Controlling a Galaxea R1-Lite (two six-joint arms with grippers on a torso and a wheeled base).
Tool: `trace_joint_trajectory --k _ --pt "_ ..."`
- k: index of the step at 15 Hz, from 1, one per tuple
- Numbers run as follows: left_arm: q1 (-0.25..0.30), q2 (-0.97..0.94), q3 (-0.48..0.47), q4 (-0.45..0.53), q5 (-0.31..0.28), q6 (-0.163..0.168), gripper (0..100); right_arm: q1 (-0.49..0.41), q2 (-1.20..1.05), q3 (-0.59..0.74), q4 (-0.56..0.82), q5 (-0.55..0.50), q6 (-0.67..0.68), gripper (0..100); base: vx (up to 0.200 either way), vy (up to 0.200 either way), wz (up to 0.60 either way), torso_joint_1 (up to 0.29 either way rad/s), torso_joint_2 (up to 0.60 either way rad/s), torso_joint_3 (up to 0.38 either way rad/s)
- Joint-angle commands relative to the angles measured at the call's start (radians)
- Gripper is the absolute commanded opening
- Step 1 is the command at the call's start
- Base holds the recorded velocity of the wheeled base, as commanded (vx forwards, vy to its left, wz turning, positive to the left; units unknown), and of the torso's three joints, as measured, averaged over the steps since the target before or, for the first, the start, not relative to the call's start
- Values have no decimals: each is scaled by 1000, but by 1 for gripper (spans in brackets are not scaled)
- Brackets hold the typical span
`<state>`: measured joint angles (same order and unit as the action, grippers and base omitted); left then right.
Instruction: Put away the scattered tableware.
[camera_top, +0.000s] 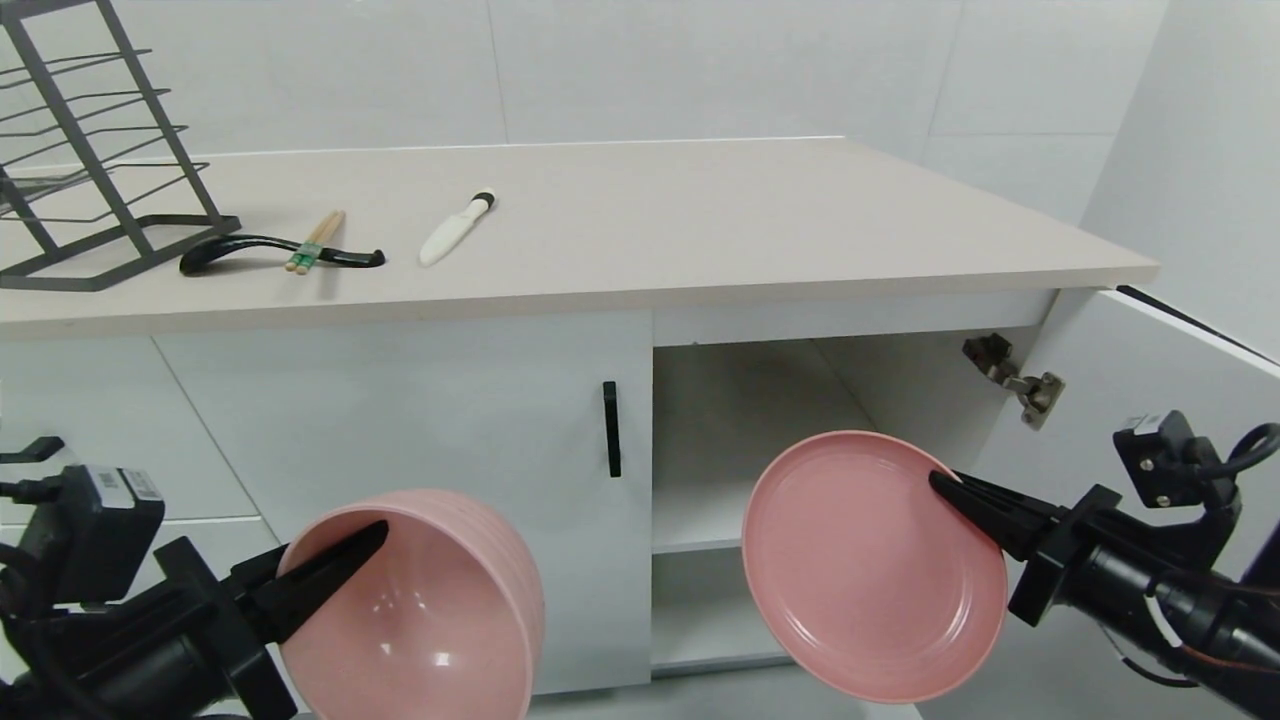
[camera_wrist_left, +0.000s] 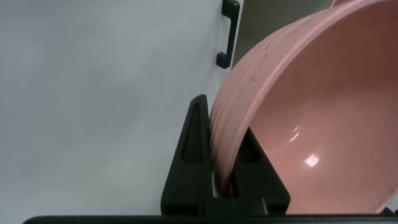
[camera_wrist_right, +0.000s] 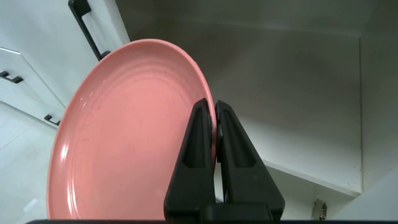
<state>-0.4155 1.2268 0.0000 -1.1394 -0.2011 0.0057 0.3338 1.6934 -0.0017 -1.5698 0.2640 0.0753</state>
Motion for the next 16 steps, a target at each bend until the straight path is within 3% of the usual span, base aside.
trace_joint_trajectory --k 1,4,7,16 --pt "0 2 0 0 0 -1 0 1 3 0 -1 1 0 0 0 0 0 0 0 0" --pt "0 2 0 6 0 0 0 2 9 0 -1 0 0 0 0 0 0 0 0 0" --pt "0 2 0 10 0 0 0 2 14 0 -1 0 0 0 0 0 -600 -1 4 4" --pt "0 3 0 13 0 -1 0 7 43 0 -1 -40 -23 0 0 0 0 0 0 0"
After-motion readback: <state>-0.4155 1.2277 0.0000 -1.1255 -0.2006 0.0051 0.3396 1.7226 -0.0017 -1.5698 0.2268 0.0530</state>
